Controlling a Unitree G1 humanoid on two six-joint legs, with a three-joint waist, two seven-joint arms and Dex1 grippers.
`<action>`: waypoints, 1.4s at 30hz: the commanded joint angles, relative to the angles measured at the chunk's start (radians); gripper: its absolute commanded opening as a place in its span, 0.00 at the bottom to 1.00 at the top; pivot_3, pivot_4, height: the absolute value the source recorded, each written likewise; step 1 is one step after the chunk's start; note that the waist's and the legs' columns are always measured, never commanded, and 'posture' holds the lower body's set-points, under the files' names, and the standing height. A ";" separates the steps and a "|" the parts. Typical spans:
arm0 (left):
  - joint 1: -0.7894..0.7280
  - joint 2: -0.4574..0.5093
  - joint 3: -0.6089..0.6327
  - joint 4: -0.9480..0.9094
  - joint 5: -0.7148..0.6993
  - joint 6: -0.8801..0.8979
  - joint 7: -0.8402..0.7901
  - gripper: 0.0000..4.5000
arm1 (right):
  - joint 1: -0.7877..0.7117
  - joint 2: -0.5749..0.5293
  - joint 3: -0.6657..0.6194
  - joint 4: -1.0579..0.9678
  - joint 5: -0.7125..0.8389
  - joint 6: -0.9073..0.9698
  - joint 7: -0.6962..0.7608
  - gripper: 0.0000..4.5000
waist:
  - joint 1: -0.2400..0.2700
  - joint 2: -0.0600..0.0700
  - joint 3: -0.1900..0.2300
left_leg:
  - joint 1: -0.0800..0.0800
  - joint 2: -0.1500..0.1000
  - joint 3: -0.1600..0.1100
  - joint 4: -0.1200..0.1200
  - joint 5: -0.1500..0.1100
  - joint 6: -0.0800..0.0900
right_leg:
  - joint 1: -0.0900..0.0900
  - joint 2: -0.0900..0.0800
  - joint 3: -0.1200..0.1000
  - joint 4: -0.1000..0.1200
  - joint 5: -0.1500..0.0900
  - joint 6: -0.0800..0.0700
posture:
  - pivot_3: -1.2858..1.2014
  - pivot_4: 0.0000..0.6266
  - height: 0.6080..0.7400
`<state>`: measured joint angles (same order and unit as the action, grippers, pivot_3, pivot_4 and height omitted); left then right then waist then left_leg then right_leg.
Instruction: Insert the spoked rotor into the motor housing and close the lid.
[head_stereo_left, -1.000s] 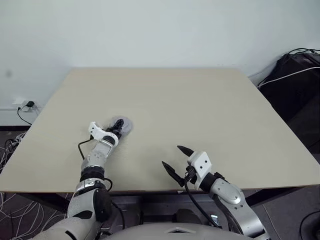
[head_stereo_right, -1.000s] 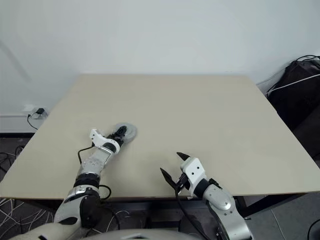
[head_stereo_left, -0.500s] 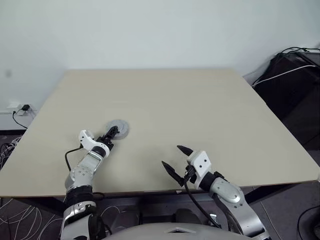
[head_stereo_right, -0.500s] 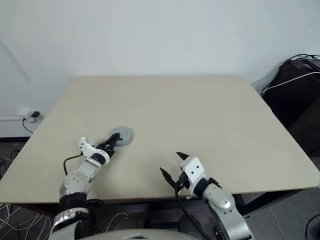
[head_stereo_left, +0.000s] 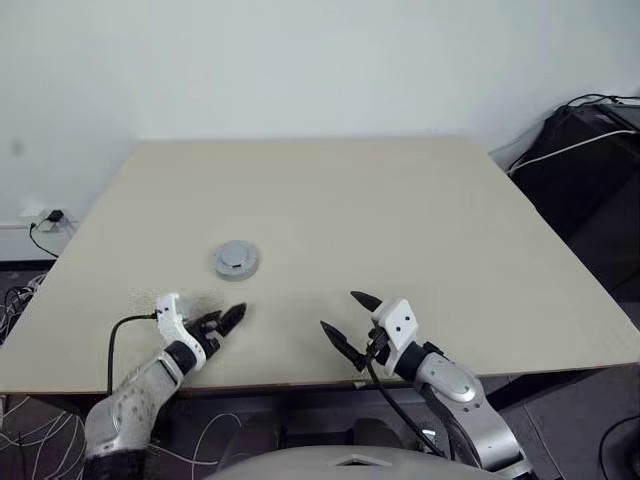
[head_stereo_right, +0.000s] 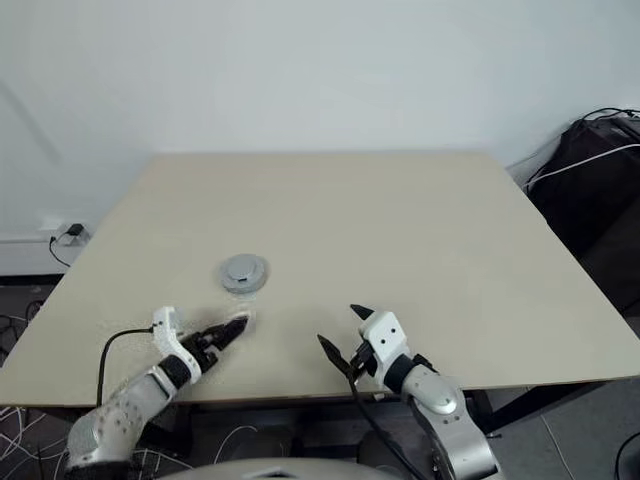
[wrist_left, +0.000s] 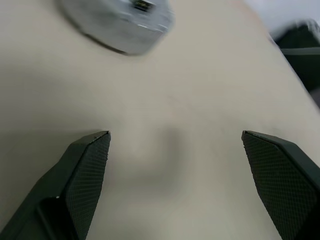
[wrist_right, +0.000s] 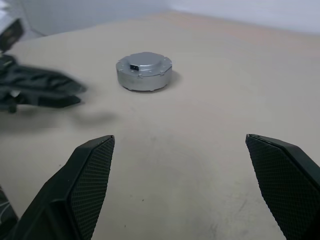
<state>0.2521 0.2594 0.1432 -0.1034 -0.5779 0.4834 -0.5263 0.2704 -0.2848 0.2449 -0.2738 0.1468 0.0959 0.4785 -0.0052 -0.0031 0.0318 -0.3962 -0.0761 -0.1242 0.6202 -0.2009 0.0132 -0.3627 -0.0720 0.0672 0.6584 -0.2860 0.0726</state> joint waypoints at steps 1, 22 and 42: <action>0.043 -0.001 -0.066 -0.085 0.127 -0.224 -0.052 0.99 | 0.008 0.029 -0.035 0.010 -0.003 -0.043 -0.044 1.00 | 0.001 0.001 0.000 | 0.000 0.000 0.000 -0.001 0.000 0.000 | 0.000 0.000 0.000 0.000 -0.001 0.000 | 0.52 0.00 1.00; 0.190 -0.123 -0.154 0.008 0.453 -0.929 0.125 0.99 | 0.135 0.058 -0.121 0.038 -0.148 -0.267 -0.229 1.00 | 0.008 0.003 0.003 | -0.002 -0.001 0.003 -0.004 0.000 0.001 | -0.004 -0.002 -0.004 0.001 -0.005 0.001 | 0.52 0.00 1.00; 0.168 -0.136 -0.194 0.035 0.464 -0.938 0.162 0.99 | 0.107 0.080 -0.114 0.052 -0.142 -0.247 -0.220 1.00 | 0.009 0.004 0.002 | -0.001 -0.001 0.003 -0.004 0.000 0.001 | -0.003 -0.001 -0.004 0.002 -0.005 0.001 | 0.52 0.00 1.00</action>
<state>0.4321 0.1217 -0.0497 -0.0618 -0.1165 -0.4263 -0.3702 0.3925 -0.2061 0.1403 -0.2044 -0.0008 -0.1426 0.2579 0.0040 0.0004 0.0343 -0.3975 -0.0768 -0.1214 0.6161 -0.2012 0.0140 -0.3662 -0.0732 0.0633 0.6600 -0.2908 0.0737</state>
